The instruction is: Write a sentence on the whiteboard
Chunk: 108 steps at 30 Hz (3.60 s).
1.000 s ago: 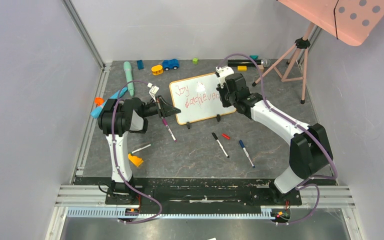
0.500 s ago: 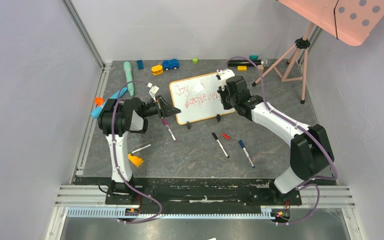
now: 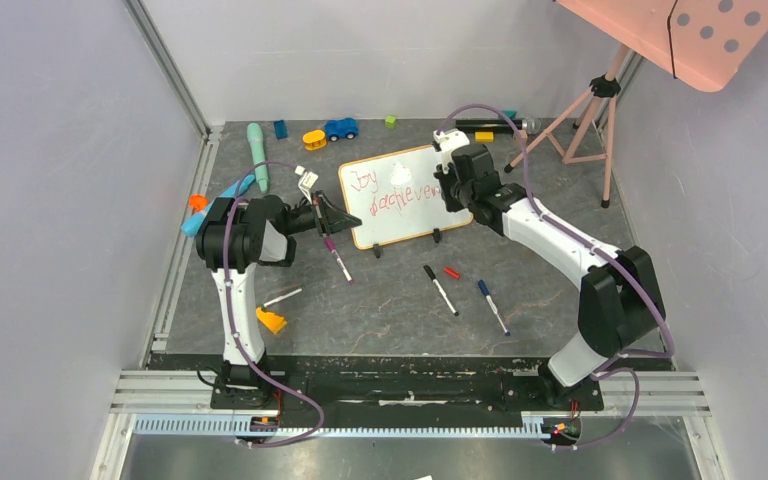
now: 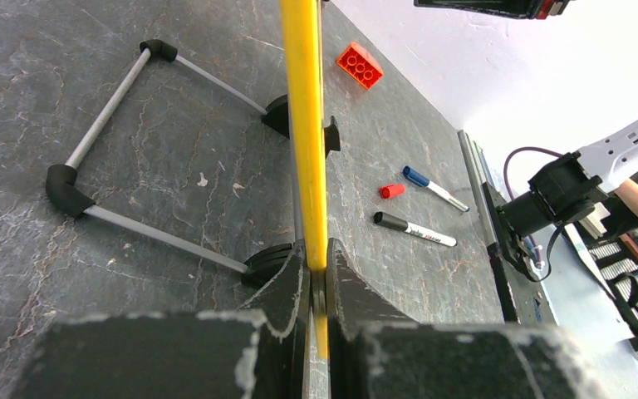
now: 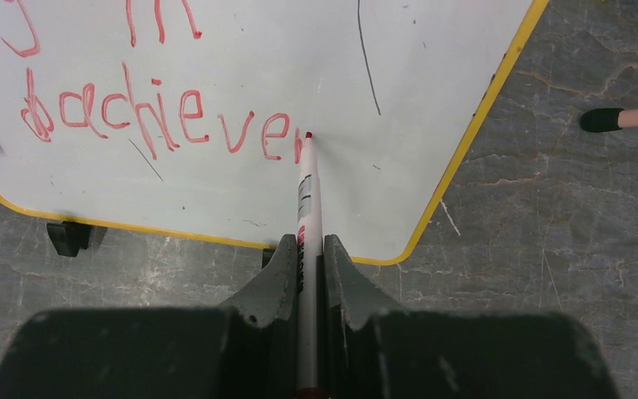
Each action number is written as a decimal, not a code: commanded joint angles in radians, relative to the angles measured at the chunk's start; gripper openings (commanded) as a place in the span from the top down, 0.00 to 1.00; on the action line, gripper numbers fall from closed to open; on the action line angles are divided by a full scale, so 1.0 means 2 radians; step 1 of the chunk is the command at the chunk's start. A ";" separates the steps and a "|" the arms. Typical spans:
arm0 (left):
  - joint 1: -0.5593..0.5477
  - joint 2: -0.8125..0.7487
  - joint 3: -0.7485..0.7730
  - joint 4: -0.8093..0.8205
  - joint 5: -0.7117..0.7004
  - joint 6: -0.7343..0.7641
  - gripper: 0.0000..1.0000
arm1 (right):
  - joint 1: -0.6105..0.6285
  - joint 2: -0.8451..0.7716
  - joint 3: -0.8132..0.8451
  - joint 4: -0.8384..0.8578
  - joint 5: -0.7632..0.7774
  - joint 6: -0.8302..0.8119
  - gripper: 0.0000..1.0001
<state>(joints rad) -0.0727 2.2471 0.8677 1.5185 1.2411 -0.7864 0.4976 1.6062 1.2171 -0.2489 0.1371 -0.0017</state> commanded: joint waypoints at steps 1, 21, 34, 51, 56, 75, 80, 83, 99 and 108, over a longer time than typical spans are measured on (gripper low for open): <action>-0.008 0.023 -0.009 0.019 0.050 0.037 0.98 | -0.007 0.009 0.025 0.019 0.015 -0.006 1.00; -0.008 0.023 -0.009 0.019 0.049 0.037 0.98 | -0.012 -0.017 -0.033 0.024 0.006 0.000 1.00; -0.008 0.024 -0.008 0.019 0.048 0.037 0.98 | -0.013 -0.054 -0.027 0.029 -0.011 0.000 1.00; -0.008 0.024 -0.008 0.019 0.050 0.036 0.98 | -0.021 -0.064 -0.034 0.045 -0.018 -0.003 1.00; -0.008 0.023 -0.008 0.019 0.049 0.036 0.98 | -0.022 -0.046 -0.030 0.045 -0.023 -0.005 1.00; -0.008 0.023 -0.007 0.019 0.049 0.036 0.98 | -0.023 -0.019 -0.028 0.049 -0.020 -0.004 1.00; -0.008 0.023 -0.007 0.019 0.049 0.035 0.98 | -0.024 -0.015 -0.028 0.050 -0.012 -0.002 1.00; -0.008 0.023 -0.007 0.019 0.050 0.035 0.98 | -0.023 -0.015 -0.026 0.049 -0.005 -0.002 1.00; -0.007 0.024 -0.007 0.019 0.049 0.035 0.98 | -0.031 -0.011 -0.016 0.039 0.016 -0.002 1.00; -0.008 0.024 -0.008 0.019 0.049 0.036 0.98 | -0.030 -0.007 -0.005 0.046 -0.002 -0.004 1.00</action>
<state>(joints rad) -0.0727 2.2475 0.8677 1.5185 1.2415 -0.7868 0.4473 1.5742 1.1614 -0.1974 0.1333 -0.0017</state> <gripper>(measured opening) 0.091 0.112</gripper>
